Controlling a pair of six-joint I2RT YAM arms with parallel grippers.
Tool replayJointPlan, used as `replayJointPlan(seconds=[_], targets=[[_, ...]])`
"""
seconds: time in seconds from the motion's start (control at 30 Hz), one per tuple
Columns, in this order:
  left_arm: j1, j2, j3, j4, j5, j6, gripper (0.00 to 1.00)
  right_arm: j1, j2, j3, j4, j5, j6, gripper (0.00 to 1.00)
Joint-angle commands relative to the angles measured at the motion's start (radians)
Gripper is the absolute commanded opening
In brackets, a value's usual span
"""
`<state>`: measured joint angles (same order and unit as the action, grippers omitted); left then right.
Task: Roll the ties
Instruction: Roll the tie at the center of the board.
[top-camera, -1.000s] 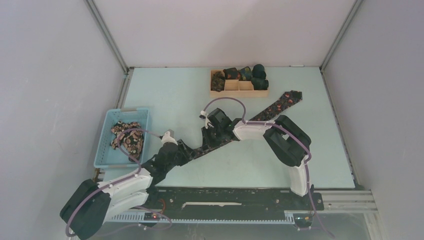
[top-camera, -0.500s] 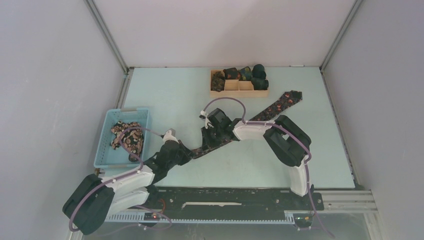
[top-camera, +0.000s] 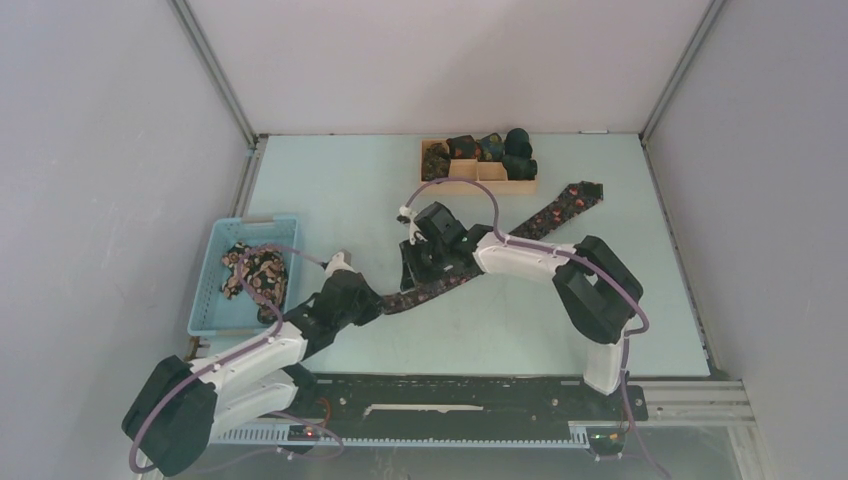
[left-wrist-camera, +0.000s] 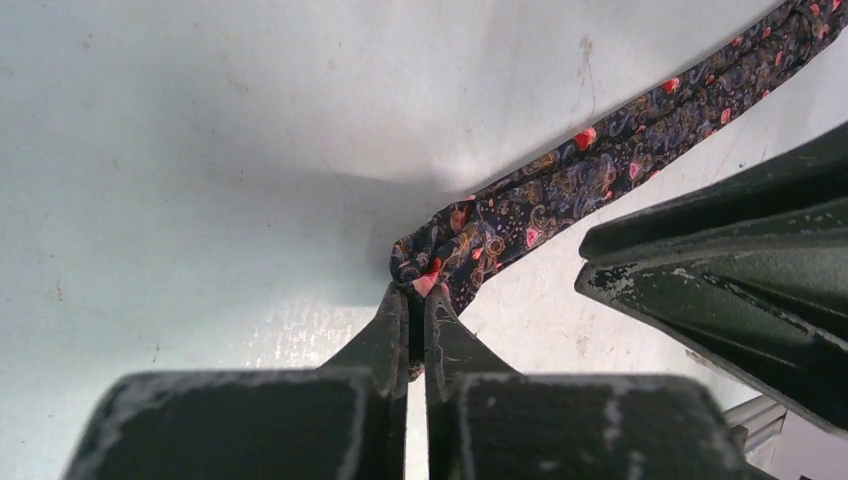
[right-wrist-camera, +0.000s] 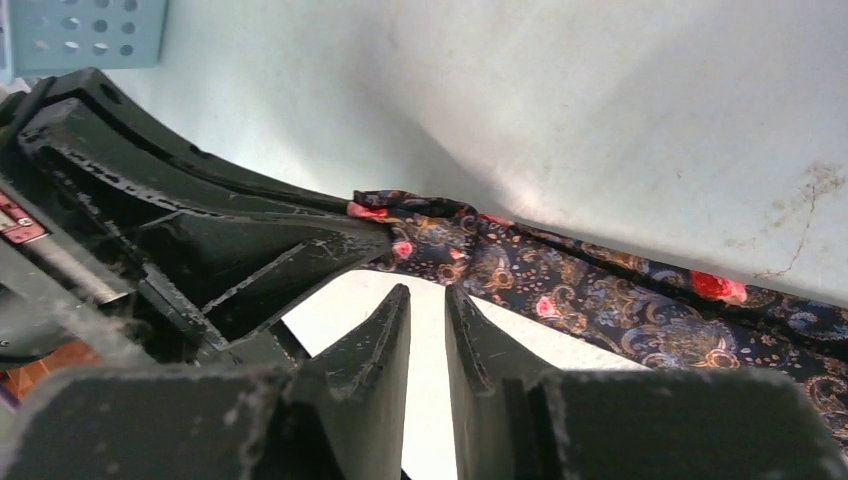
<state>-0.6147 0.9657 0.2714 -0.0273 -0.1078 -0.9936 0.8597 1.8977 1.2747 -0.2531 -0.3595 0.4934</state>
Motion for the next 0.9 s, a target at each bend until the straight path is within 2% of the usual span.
replayJointPlan(seconds=[0.0, 0.27, 0.87], targets=[[0.005, -0.013, 0.062, -0.075, -0.027, 0.019, 0.00, 0.018, -0.037, 0.036, -0.003, 0.025, -0.011, 0.21], [0.004, -0.017, 0.111, -0.131, -0.014, 0.035, 0.00, 0.028, 0.043, 0.059, 0.016, 0.019, 0.010, 0.13], [0.004, -0.022, 0.167, -0.216, 0.027, 0.081, 0.00, 0.071, 0.113, 0.074, 0.019, 0.010, 0.025, 0.09]])
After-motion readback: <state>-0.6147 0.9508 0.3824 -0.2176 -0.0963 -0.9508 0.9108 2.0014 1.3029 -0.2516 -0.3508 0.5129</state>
